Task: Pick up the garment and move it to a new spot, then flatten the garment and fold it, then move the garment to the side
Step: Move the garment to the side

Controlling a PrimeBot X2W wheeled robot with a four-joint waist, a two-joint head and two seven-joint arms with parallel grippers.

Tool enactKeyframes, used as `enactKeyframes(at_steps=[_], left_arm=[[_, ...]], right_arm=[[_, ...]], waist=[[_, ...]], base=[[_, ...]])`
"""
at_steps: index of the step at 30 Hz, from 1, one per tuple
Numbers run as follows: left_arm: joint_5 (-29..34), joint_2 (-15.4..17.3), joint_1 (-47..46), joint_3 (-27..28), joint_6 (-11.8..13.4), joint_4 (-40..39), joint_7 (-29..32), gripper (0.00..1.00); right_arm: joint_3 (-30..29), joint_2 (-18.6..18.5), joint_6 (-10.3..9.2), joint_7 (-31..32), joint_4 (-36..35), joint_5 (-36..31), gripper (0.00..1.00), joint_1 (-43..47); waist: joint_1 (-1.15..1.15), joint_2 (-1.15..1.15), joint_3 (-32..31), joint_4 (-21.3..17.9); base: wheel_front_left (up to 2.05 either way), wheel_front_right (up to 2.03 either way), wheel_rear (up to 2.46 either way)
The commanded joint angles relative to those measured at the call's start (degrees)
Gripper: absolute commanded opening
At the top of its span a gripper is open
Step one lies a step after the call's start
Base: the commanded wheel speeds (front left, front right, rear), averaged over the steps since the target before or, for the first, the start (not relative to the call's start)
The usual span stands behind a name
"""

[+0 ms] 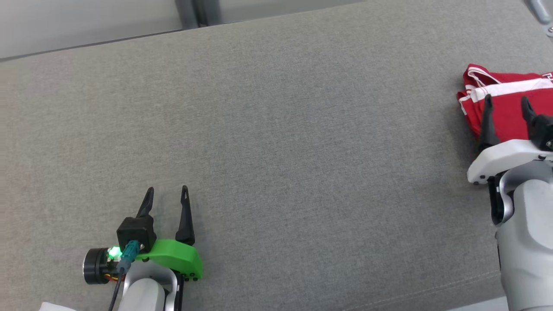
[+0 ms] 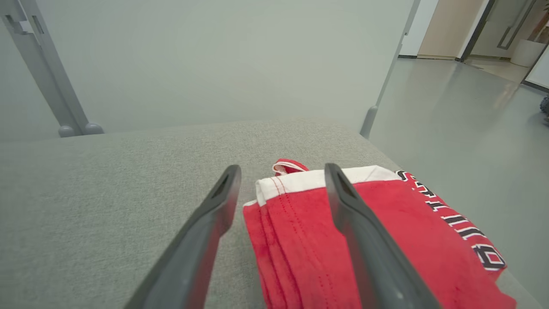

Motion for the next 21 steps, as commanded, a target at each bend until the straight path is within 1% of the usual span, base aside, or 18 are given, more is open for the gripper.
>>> enactKeyframes(at_steps=[1, 7, 13, 21], left_arm=[[-0.49, 0.32, 0.76, 0.13, 0.33, -0.13, 0.04, 1.00], [-1.23, 0.33, 1.53, 0.18, 0.87, -0.62, 0.04, 1.00], [-1.79, 0.30, 2.61, 0.79, 1.47, -1.00, 0.04, 1.00], [-1.76, 0.31, 3.82, 1.37, 1.57, -0.99, 0.04, 1.00]], right_arm=[[1.23, 0.08, -0.03, -0.13, -0.81, 1.11, 1.00, 1.27], [6.43, 0.99, -0.03, -0.13, -3.01, 4.30, 1.00, 4.92], [10.07, 2.53, -0.03, -0.13, -3.59, 5.87, 1.00, 8.23], [13.42, 3.78, -0.03, -0.13, -2.21, 7.37, 1.00, 10.62]], waist=[[-0.01, 0.00, -1.15, 2.30], [-0.01, 0.00, -2.62, 6.45], [-0.01, 0.00, -4.44, 9.43], [-0.01, 0.00, -6.56, 11.27]], base=[[0.00, 0.00, 0.00], [0.00, 0.00, 0.00], [0.00, 0.00, 0.00], [0.00, 0.00, 0.00]])
